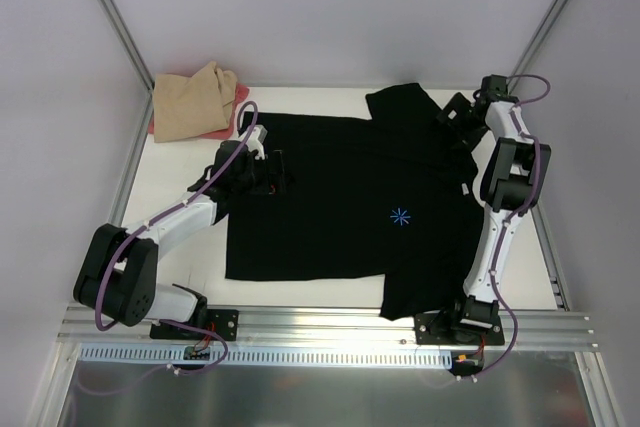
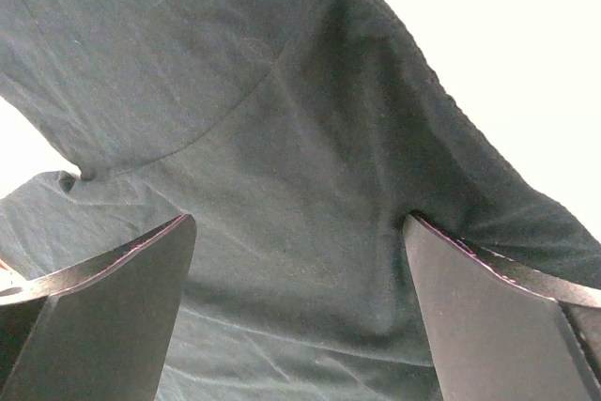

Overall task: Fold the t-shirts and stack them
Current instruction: Flatten out the tshirt

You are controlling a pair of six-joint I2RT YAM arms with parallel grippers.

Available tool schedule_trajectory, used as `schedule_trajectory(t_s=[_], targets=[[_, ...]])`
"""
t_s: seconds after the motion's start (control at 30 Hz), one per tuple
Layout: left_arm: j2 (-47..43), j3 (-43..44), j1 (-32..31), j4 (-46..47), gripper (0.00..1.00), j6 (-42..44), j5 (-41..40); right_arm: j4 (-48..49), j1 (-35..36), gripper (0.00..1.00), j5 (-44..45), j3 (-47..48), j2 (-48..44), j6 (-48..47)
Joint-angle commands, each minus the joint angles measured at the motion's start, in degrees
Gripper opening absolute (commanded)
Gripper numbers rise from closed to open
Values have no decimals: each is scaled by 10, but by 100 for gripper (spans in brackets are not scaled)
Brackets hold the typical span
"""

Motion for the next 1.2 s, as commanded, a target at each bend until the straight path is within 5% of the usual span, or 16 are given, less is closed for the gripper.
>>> schedule_trajectory(t_s=[0.0, 0.33, 0.7, 0.93, 1.17], targets=[[4, 4, 5, 14, 90, 10, 15, -24, -6, 99, 11, 47, 41, -14], [-2, 4, 6, 4, 91, 20, 7, -18, -12, 100, 15, 92, -25, -34], [43, 2, 18, 100, 92, 14, -23, -10, 16, 99, -3, -145, -299, -57], [138, 85, 40, 97, 92, 22, -1, 22, 30, 100, -34, -248, -259, -50], [201, 126, 111, 100, 91, 13, 62, 29, 36, 99, -57, -213, -178, -42]])
